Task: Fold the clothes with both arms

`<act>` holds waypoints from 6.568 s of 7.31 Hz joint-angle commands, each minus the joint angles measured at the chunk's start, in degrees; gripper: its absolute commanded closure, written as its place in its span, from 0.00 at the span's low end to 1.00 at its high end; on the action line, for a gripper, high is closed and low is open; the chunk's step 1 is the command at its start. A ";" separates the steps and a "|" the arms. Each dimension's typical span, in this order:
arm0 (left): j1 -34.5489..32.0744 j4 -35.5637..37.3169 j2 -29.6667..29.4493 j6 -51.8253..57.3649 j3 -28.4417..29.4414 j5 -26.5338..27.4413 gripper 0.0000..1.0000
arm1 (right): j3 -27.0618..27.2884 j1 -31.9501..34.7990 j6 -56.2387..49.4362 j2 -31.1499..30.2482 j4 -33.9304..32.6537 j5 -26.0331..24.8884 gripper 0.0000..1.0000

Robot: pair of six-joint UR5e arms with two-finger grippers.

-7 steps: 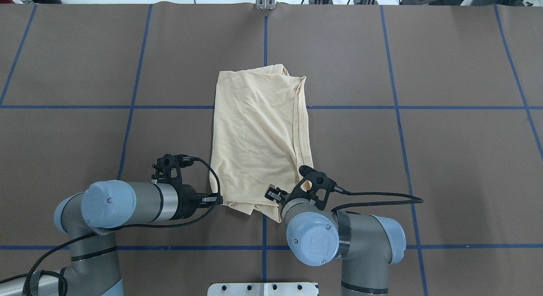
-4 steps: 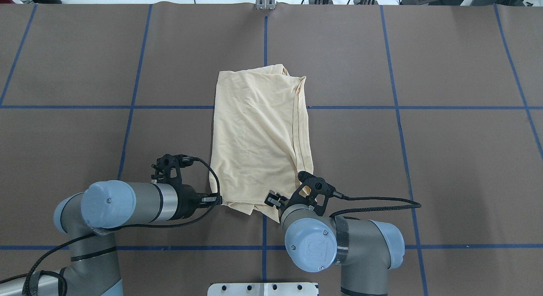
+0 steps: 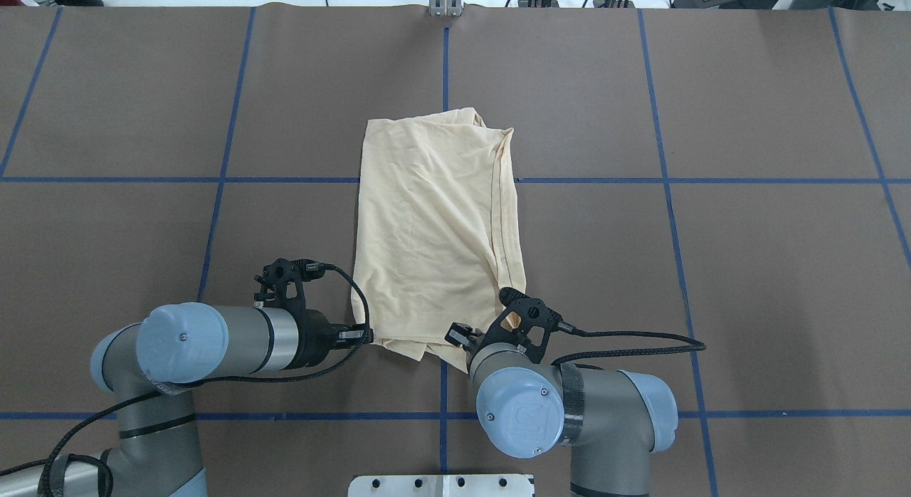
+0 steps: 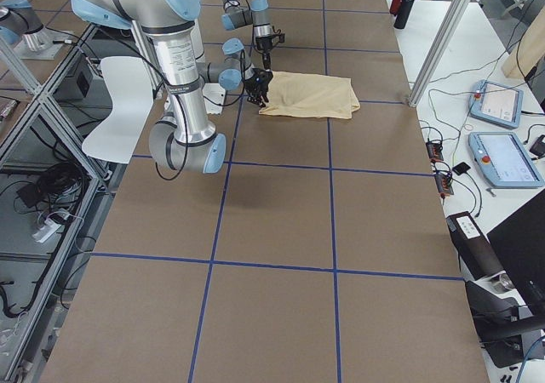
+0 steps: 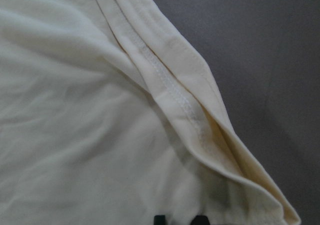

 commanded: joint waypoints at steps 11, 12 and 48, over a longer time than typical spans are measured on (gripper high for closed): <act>5.51 4.28 7.19 -5.43 -20.24 0.87 1.00 | 23.58 -10.19 1.40 -3.72 -15.85 -6.42 1.00; 8.41 7.35 7.99 -7.01 -24.03 2.71 1.00 | 28.59 -12.84 3.59 -3.63 -20.86 -7.05 1.00; -53.29 18.35 4.62 77.60 6.43 -29.77 0.00 | 11.55 39.99 -56.60 -0.42 -20.71 37.98 0.00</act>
